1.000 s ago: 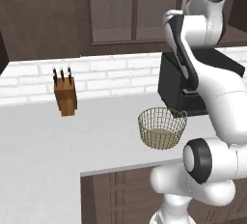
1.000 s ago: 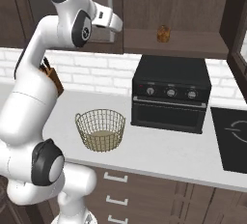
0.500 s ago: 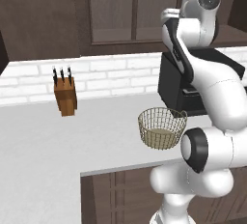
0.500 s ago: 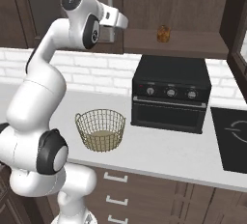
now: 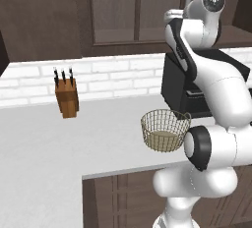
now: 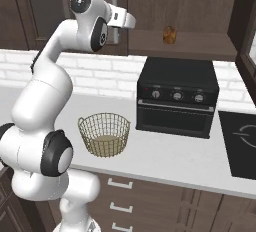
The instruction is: Open the cabinet, pick up the bread from the cabinet and place it in the basket. Then move the basket to the dining counter.
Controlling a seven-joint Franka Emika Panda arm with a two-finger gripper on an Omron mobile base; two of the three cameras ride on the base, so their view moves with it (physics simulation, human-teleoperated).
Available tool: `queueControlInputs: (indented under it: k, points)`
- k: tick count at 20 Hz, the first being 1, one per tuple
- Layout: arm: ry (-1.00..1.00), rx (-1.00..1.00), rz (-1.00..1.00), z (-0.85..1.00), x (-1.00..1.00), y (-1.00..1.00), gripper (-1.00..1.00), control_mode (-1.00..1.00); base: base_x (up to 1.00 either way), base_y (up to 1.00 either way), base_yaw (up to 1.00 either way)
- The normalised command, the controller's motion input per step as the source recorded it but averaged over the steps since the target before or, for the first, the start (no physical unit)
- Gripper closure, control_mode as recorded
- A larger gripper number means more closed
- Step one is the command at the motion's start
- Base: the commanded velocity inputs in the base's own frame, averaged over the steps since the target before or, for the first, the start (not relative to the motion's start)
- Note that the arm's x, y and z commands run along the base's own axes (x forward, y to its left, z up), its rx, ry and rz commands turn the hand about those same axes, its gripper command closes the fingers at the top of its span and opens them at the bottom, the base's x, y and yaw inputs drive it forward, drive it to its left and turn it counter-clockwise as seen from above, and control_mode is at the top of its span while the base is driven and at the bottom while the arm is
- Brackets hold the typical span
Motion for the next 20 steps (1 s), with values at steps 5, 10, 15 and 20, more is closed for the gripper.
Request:
queueControlInputs:
  k: [5,10,15,20]
  points:
    - [0.00,0.00,0.01,0.00,0.13,0.00,1.00,-1.00,0.00,0.00,0.00]
    - [0.00,0.00,0.00,0.00,0.01,0.00,1.00,-1.00,0.00,0.00,0.00]
    - [0.00,0.00,-0.07,0.00,-0.36,0.00,1.00,-1.00,0.00,0.00,0.00]
    - [0.00,0.00,-0.14,0.00,-0.70,0.09,1.00,-1.00,0.00,0.00,0.00]
